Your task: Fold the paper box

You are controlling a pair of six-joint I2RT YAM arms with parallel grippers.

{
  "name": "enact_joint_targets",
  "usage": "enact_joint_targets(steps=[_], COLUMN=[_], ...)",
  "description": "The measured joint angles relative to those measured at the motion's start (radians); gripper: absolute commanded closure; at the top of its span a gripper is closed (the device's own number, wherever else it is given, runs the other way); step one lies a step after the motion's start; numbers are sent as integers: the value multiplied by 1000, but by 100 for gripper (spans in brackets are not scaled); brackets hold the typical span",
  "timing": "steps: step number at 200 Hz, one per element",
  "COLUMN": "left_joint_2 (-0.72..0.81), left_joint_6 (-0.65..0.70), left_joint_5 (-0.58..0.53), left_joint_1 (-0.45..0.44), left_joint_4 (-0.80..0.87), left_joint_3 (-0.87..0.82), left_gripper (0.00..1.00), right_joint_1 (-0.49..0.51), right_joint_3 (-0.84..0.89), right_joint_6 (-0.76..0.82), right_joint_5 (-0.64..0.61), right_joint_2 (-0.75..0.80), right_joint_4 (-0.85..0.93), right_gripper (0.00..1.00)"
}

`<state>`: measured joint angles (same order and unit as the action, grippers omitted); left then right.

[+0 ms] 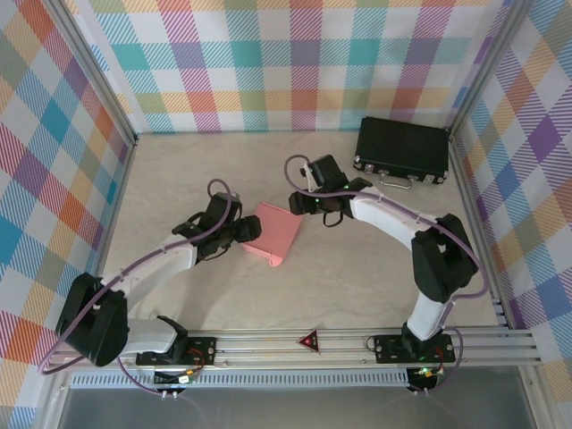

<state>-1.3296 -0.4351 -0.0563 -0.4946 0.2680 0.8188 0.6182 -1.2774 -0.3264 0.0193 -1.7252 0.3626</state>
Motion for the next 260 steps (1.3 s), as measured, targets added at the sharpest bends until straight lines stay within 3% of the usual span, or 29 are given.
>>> enact_joint_targets(steps=[59,102,176,228,260], left_joint_2=[-245,-317,-290,-199,-167], left_joint_6=[178,207,77,-105,-182], left_joint_5=[187,282,347,313,271], left_joint_1=[109,119,97,-23,-52], left_joint_4=[-86,-115,-197,-253,-281], left_joint_3=[91,111,13,-97,-142], left_gripper=[30,43,49,51,50], right_joint_1=[0,0,0,0,0], right_joint_3=[262,360,359,304,294], right_joint_6=[-125,-191,-236,-235,-235], right_joint_5=[69,121,186,168,150], right_joint_2=[117,150,81,27,26], right_joint_4=[-71,-162,-265,-252,-243], right_gripper=[39,39,40,41,40])
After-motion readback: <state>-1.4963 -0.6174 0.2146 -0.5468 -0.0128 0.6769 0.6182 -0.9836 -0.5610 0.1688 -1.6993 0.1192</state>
